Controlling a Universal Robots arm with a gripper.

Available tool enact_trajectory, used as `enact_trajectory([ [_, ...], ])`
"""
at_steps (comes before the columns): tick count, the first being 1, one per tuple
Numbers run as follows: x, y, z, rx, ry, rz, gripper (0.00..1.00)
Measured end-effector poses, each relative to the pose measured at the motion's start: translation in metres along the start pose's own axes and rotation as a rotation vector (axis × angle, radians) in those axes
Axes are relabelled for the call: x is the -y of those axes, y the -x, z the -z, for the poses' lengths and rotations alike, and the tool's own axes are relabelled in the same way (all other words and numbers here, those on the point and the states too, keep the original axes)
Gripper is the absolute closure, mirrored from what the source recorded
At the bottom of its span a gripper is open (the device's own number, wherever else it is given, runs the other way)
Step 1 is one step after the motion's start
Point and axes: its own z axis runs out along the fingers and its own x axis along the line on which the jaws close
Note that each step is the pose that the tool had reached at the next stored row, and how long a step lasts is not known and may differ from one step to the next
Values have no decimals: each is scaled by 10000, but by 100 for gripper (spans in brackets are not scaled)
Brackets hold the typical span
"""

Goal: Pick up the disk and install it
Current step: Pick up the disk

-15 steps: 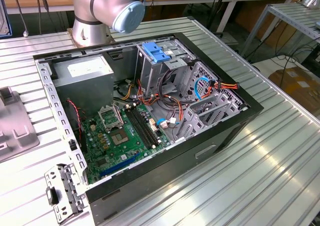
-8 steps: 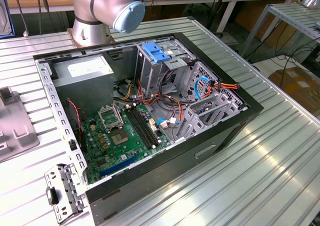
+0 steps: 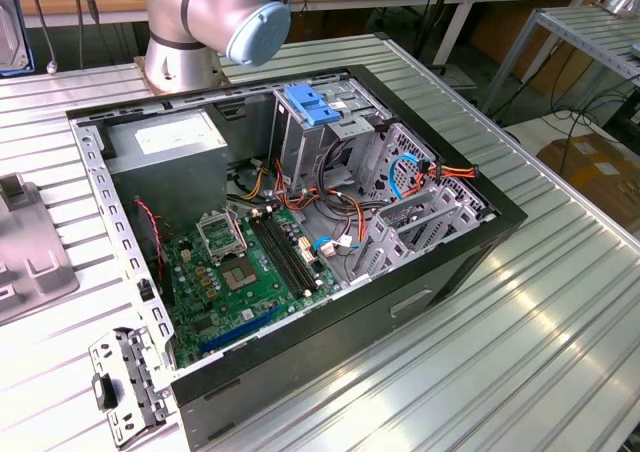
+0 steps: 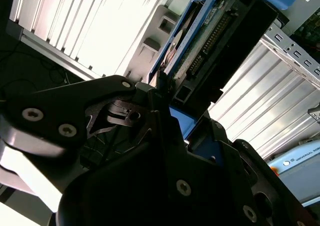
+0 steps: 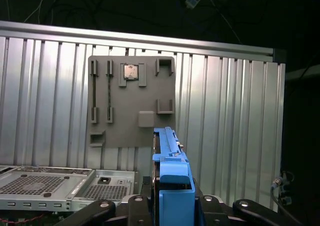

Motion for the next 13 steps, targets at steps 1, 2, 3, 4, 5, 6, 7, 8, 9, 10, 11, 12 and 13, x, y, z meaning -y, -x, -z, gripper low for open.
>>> enact_trajectory([
  [1,6,-2,0,0,0,0,63],
  [2,11,-4,1,0,0,-1,63],
  [3,18,-6,1,1,-1,-1,63],
  [4,24,-8,2,0,0,0,63],
  [5,29,-10,2,0,-1,0,63],
  [6,34,-12,2,1,-1,0,63],
  [7,41,-15,3,0,-1,0,63],
  [8,47,-17,3,0,-1,0,63],
  [9,53,-19,4,1,-1,0,63],
  [10,60,-21,4,0,-1,-1,63],
  [11,67,-23,5,1,-1,0,63],
  [12,74,-25,6,0,0,-1,63],
  [13,87,-28,6,0,0,0,63],
])
